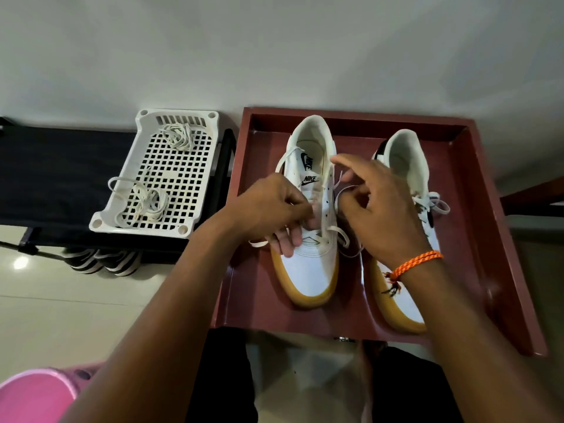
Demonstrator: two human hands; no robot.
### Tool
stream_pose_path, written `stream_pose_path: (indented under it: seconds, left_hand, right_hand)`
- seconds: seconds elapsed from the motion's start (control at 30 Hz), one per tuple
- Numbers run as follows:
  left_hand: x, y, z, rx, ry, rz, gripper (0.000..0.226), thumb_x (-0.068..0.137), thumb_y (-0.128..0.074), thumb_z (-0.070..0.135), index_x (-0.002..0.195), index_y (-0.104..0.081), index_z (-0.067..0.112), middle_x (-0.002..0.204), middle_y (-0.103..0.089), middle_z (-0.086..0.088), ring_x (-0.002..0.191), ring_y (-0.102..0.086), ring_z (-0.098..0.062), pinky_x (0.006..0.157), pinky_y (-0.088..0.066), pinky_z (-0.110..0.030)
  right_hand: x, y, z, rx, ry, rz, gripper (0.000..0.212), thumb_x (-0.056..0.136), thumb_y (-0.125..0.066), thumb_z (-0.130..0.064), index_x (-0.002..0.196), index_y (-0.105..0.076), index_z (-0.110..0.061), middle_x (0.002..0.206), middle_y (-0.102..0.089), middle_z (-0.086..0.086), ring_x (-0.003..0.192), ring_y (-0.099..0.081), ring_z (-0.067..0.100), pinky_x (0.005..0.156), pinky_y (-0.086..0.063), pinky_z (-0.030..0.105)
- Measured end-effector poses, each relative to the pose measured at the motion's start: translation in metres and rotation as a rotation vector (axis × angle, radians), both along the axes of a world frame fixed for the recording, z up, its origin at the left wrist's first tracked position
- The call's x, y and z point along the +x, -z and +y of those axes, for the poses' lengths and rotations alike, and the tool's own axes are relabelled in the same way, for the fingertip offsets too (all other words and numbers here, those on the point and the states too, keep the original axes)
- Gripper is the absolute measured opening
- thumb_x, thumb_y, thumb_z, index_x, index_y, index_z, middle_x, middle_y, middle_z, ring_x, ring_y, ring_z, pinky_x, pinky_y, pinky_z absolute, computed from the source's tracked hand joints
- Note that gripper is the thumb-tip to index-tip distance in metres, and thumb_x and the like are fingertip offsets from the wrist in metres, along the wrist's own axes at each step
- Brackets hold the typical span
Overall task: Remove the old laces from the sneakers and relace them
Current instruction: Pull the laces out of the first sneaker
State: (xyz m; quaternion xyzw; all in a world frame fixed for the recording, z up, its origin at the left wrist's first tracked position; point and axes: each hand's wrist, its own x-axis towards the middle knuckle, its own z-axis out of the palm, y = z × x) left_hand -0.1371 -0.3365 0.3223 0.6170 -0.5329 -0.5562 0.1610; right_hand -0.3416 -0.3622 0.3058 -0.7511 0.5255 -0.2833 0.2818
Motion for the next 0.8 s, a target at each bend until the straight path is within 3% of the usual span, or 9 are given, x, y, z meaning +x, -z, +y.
stream_pose_path:
  seconds: [0.13, 0.27, 0.33, 0.53, 0.63, 0.7, 0.8]
  left_hand:
    - [0.0, 0.003, 0.0, -0.039, 0.104, -0.068, 0.016, 0.104, -0.068, 0.016, 0.099, -0.078, 0.004, 0.074, -0.077, -0.015, 0.065, -0.078, -0.033, 0.06, -0.063, -0.034]
    - [-0.006, 0.005, 0.002, -0.122, 0.158, -0.125, 0.002, 0.095, -0.077, 0.009, 0.095, -0.079, 0.01, 0.067, -0.075, -0.011, 0.06, -0.076, -0.029, 0.063, -0.067, -0.043]
    - [-0.01, 0.007, 0.003, -0.186, 0.146, -0.169, 0.006, 0.092, -0.078, 0.006, 0.089, -0.079, 0.011, 0.062, -0.073, -0.007, 0.054, -0.074, -0.024, 0.06, -0.066, -0.04]
    - [-0.006, 0.001, 0.003, -0.145, 0.067, -0.084, 0.013, 0.091, -0.069, 0.004, 0.08, -0.075, 0.004, 0.065, -0.072, -0.013, 0.056, -0.071, -0.022, 0.056, -0.06, -0.032]
    - [-0.004, 0.0, 0.002, -0.091, -0.014, -0.05, 0.028, 0.093, -0.064, 0.01, 0.071, -0.062, -0.007, 0.069, -0.055, -0.022, 0.06, -0.059, -0.021, 0.063, -0.066, -0.042]
    - [-0.004, 0.001, 0.001, -0.058, -0.086, -0.049, 0.042, 0.098, -0.061, 0.017, 0.058, -0.059, 0.004, 0.069, -0.047, -0.019, 0.059, -0.055, -0.02, 0.065, -0.067, -0.047]
    - [-0.003, 0.004, 0.0, -0.084, -0.162, -0.046, 0.047, 0.102, -0.062, 0.024, 0.056, -0.068, 0.019, 0.069, -0.061, -0.009, 0.06, -0.063, -0.017, 0.063, -0.067, -0.049]
  right_hand:
    - [-0.004, 0.001, 0.006, 0.256, -0.217, 0.136, 0.084, 0.075, -0.068, -0.052, 0.152, -0.037, -0.058, 0.131, -0.043, -0.012, 0.107, -0.06, 0.01, 0.094, -0.057, 0.038]
    - [-0.011, 0.002, 0.003, 0.305, -0.293, 0.168, 0.111, 0.066, -0.096, -0.035, 0.154, -0.031, -0.058, 0.14, -0.037, -0.01, 0.123, -0.049, 0.012, 0.098, -0.045, 0.023]
    - [-0.01, 0.003, 0.003, 0.303, -0.297, 0.138, 0.117, 0.063, -0.1, -0.032, 0.154, -0.032, -0.056, 0.141, -0.038, -0.01, 0.123, -0.049, 0.012, 0.1, -0.046, 0.024]
    - [-0.006, 0.006, 0.003, 0.245, -0.261, 0.111, 0.114, 0.059, -0.102, -0.035, 0.149, -0.034, -0.056, 0.138, -0.042, -0.011, 0.115, -0.058, 0.016, 0.097, -0.057, 0.045]
    - [-0.006, 0.009, 0.003, 0.223, -0.239, 0.121, 0.109, 0.059, -0.101, -0.039, 0.144, -0.036, -0.057, 0.139, -0.044, -0.013, 0.114, -0.059, 0.017, 0.094, -0.058, 0.048]
    - [-0.006, 0.012, 0.002, 0.221, -0.233, 0.106, 0.103, 0.059, -0.1, -0.041, 0.14, -0.038, -0.058, 0.138, -0.045, -0.015, 0.112, -0.062, 0.018, 0.09, -0.059, 0.05]
    - [-0.008, 0.015, 0.002, 0.215, -0.24, 0.071, 0.093, 0.061, -0.098, -0.043, 0.134, -0.042, -0.058, 0.135, -0.045, -0.018, 0.111, -0.063, 0.018, 0.088, -0.06, 0.049]
